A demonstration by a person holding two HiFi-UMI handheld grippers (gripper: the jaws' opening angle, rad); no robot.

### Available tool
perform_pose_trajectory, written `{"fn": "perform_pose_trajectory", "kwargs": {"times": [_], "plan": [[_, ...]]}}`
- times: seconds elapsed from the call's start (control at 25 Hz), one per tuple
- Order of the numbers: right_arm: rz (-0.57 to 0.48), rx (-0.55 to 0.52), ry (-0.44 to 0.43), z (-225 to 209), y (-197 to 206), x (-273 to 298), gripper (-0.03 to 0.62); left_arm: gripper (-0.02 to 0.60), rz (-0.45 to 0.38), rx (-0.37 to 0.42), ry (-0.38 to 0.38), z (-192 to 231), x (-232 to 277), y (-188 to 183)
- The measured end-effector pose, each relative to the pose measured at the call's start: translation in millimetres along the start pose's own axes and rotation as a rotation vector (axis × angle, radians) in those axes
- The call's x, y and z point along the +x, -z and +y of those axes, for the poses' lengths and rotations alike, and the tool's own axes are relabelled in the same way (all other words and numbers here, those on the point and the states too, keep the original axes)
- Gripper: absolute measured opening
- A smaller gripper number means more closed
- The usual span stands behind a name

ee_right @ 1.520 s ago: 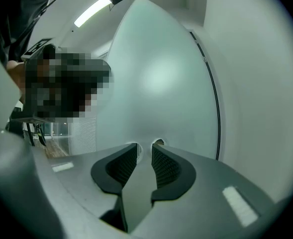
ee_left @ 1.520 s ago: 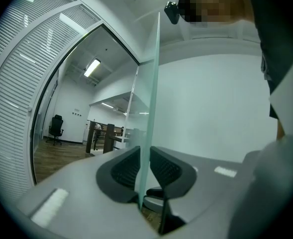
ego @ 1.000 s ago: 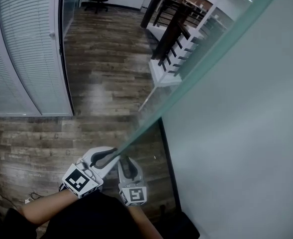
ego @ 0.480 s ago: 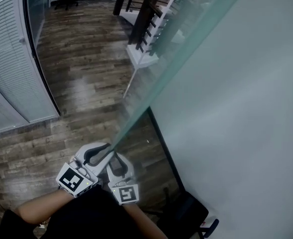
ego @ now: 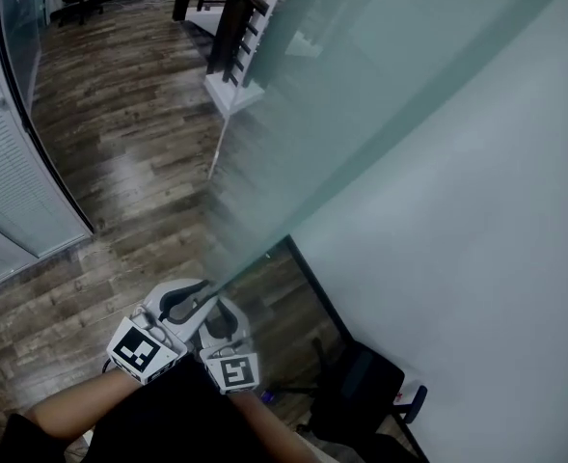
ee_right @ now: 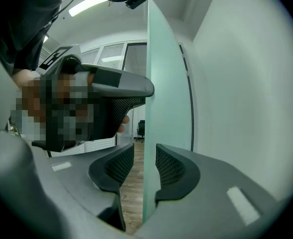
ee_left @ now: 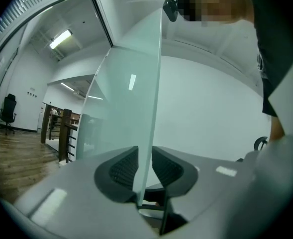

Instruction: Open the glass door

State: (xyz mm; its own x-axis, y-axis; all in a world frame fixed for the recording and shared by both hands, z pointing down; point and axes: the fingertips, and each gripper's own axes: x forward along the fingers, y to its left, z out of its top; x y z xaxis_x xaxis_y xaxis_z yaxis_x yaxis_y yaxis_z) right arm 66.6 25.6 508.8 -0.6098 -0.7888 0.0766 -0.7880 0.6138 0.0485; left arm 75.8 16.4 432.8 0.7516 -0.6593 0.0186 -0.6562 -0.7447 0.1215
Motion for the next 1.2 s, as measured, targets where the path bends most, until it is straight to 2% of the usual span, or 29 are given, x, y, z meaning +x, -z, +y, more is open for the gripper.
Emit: {"fn": "perform_pose_trajectory", "kwargs": {"times": [0.28, 0.44, 0.6, 0.8, 1.2], "plan": [[0.0, 0.047, 0.142, -20, -16, -19, 0.137, 0.084, 0.03, -0.012, 0.084, -14, 10, -1], [0.033, 0.09, 0.191, -24, -12, -24, 0.137, 0.084, 0.032, -0.012, 0.131, -17, 12, -6], [0.046, 0.127, 0.214, -24, -6, -26, 0.141, 0.084, 0.057, -0.013, 0.169, -19, 17, -4], [0.033, 0.13, 0.254, -25, -18, -26, 0.141, 0.084, 0.023, 0.011, 0.227, -28, 22, -12], [0.015, 0.115, 0.3, -50, -17, -35, 0.124, 0.086, 0.035, 0.017, 0.258, -45, 37, -8]]}}
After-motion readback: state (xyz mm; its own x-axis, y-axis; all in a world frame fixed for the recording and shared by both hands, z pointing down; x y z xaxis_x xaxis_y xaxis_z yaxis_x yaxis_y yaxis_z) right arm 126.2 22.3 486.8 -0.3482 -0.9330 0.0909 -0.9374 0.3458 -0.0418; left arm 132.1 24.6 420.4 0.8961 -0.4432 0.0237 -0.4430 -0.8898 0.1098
